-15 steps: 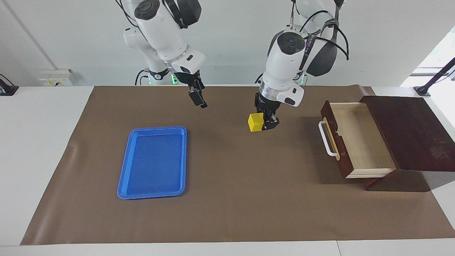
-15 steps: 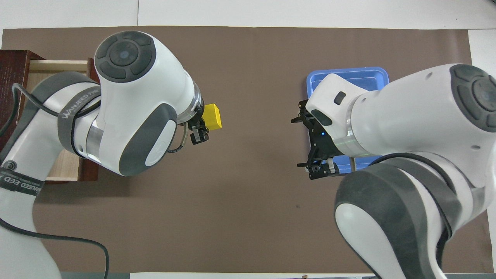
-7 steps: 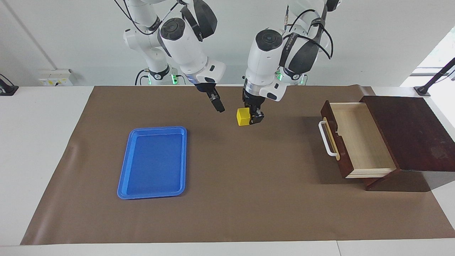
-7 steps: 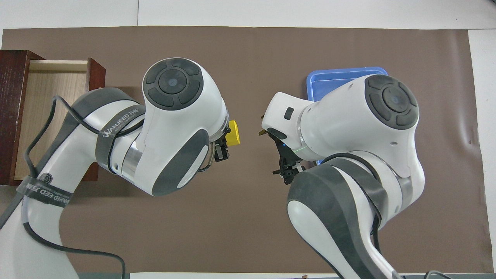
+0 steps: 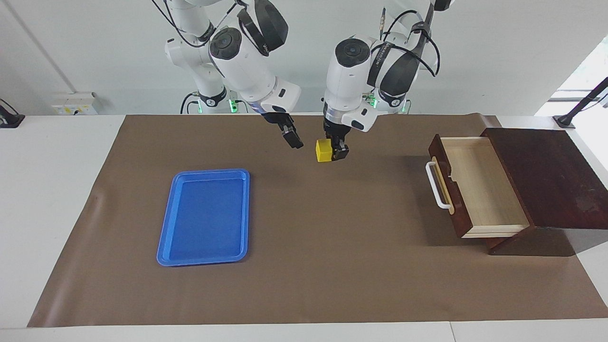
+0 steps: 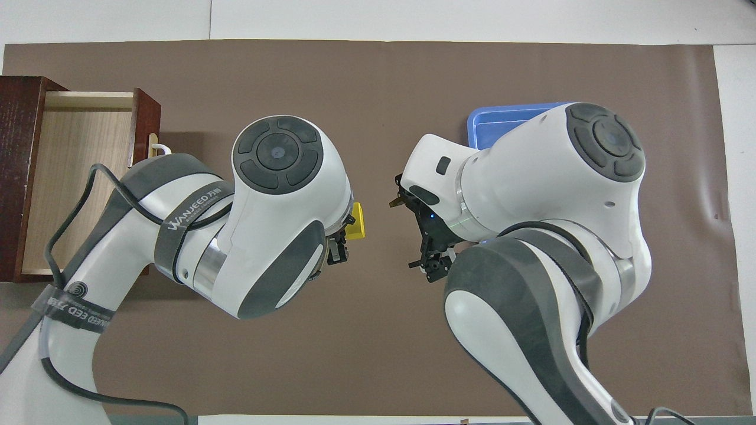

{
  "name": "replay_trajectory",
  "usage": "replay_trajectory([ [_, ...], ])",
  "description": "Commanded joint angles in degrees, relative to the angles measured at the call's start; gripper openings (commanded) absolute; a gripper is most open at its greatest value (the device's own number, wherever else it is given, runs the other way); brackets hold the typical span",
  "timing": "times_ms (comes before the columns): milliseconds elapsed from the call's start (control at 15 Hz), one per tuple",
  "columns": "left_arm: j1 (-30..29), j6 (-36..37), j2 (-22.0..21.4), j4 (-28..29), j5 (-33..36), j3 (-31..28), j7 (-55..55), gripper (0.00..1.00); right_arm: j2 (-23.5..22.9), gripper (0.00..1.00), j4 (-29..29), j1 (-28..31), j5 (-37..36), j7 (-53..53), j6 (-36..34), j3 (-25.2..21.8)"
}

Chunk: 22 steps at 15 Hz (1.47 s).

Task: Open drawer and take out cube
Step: 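Grasp the yellow cube with the right gripper from the left gripper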

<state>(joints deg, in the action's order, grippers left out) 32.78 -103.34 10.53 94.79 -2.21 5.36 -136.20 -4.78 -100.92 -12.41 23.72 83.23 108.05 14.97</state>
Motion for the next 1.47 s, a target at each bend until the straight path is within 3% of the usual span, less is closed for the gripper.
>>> replay_trajectory([
  [0, 0.62, -1.08, -1.83, 2.07, 0.8, -0.87, 0.5, 0.0, -1.98, 1.0, 1.43, 0.46, 1.42, -1.22, 0.66, 0.23],
  [535, 0.62, -1.08, -1.83, 2.07, 0.8, -0.87, 0.5, 0.0, -5.85, 1.0, 5.47, -1.74, 3.88, -5.26, 3.48, 0.32],
  [1404, 0.62, -1.08, -1.83, 2.07, 0.8, -0.87, 0.58, 0.0, -7.7, 1.0, 4.95, -5.25, 1.07, -9.57, 9.54, 0.41],
])
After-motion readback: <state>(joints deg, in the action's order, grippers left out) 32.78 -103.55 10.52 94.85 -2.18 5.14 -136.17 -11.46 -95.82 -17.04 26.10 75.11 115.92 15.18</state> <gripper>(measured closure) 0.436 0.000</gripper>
